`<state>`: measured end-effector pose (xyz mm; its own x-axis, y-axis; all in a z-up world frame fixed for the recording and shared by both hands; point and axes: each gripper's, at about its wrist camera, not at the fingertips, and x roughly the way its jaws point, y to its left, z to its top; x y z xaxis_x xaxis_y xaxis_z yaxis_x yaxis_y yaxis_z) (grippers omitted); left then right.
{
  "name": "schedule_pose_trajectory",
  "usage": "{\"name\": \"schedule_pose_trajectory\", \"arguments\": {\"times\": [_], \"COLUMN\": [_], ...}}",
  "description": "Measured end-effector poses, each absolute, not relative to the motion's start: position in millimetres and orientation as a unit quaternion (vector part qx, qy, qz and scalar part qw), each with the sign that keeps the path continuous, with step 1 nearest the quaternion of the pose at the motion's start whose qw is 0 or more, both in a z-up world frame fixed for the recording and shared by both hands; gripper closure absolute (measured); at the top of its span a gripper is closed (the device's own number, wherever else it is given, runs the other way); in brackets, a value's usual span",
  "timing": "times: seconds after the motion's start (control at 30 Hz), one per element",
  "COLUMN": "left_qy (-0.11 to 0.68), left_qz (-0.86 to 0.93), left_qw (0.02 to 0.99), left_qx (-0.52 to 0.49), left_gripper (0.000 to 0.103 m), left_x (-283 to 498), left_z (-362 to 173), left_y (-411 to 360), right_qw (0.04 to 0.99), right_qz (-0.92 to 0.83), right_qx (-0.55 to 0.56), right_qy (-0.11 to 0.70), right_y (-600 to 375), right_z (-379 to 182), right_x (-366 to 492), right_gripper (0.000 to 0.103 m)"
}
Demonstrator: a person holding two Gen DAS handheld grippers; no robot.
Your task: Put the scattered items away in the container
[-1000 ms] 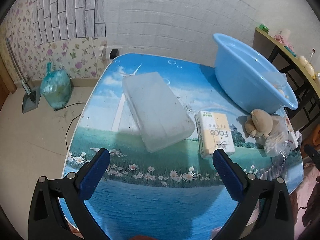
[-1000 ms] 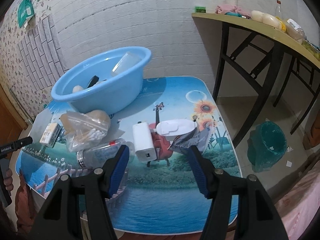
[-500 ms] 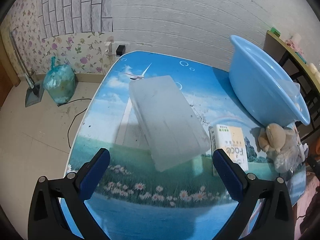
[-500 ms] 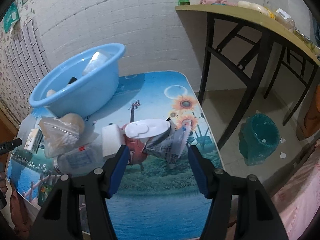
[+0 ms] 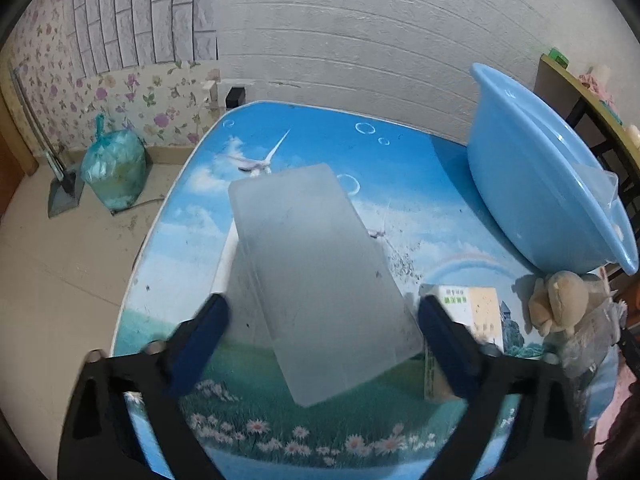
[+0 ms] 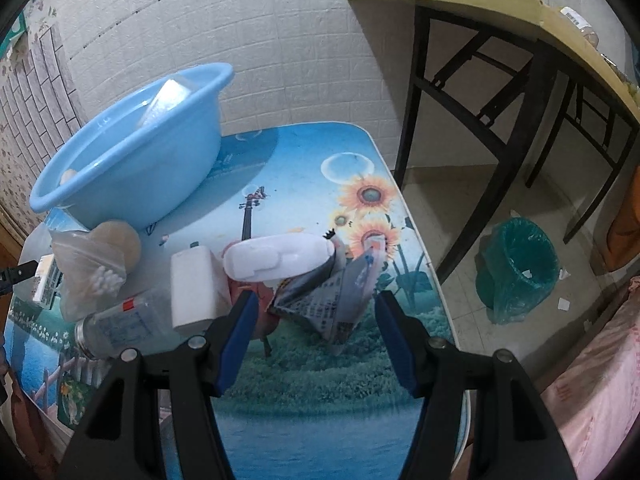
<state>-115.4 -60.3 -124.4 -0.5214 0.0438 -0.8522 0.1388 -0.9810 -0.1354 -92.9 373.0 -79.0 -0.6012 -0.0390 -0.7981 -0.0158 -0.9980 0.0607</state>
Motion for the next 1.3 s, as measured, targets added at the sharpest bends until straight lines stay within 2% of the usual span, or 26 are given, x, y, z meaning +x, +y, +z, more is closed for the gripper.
{"name": "schedule_pose_trajectory", "arguments": {"times": [0.03,0.07,0.3,1.1,1.3], "left_qy": [0.09,0.088,0.085,0.047,0.037], "left_qz": [-0.868,-0.869,-0.872,-0.868,-0.869], "left_qw": [0.023,0.02,0.009,-0.025,-0.016], "left_qx": [0.487,0.487,0.482,0.494,0.494], "left_gripper": [0.024,0.027,0.032,0.036,0.037], "left_x": [-116,-116,-105,-11,-5], "left_z": [-123,-123,-118,-112,-109], "left_y": [-59,-58,-58,-46,-47], "right_qw": [0.008,0.009,0.019,0.091,0.073], "right_qz": [-0.893,-0.892,-0.892,-0.891,-0.891], "right_qx": [0.449,0.452,0.452,0.445,0.447], "right_qy": [-0.03,-0.027,-0.017,0.001,0.016], "right_y": [373,372,368,340,344], "right_z": [-80,-81,-82,-69,-69], "right_x": [-94,-95,-93,-27,-20], "right_gripper": [0.053,0.057,0.067,0.069,0.069]}}
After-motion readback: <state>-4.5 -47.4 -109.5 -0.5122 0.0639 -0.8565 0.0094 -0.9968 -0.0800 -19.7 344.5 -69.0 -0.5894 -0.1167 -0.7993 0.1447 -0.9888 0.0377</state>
